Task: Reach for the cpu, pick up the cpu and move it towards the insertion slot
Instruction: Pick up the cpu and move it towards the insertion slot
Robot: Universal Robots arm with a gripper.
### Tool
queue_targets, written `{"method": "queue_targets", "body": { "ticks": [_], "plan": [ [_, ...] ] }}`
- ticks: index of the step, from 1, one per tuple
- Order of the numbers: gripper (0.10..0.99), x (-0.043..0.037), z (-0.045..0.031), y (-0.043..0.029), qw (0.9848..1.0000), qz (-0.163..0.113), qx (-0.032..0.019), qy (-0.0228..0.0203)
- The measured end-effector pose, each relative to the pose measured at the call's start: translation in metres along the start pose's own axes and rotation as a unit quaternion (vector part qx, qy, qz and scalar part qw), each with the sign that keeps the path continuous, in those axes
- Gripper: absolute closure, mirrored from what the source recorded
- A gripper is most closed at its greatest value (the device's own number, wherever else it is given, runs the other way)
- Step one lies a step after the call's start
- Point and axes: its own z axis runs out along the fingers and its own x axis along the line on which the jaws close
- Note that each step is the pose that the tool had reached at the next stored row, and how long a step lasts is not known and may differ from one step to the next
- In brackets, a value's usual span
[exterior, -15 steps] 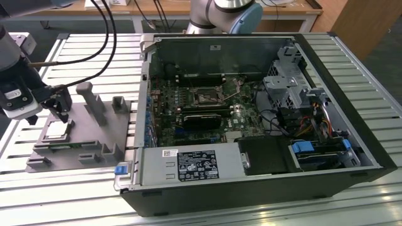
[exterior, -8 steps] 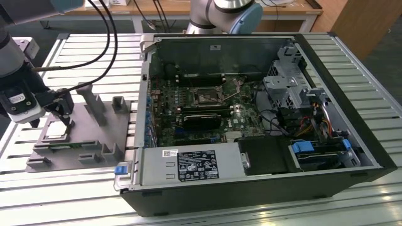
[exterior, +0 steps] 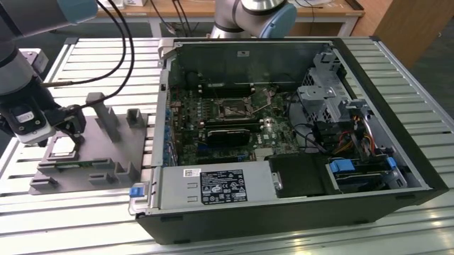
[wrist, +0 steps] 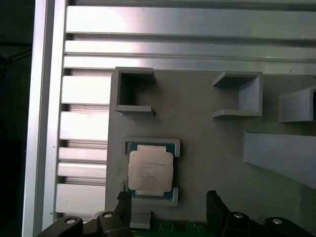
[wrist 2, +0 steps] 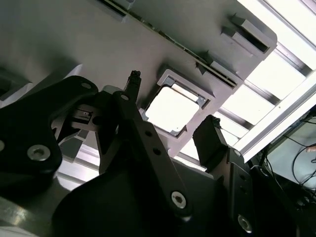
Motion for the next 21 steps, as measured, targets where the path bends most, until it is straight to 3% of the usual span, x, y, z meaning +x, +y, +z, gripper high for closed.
{"method": "queue_targets", "body": {
  "ticks": [12, 21],
  "plan": [
    [0.380, 0.0091, 0.0155, 0.0007, 1.0000, -0.001, -0.0005, 0.0000],
    [0.380, 0.0130, 0.0250, 0.0082, 1.0000, 0.002, -0.0028, -0.0003]
  ]
}}
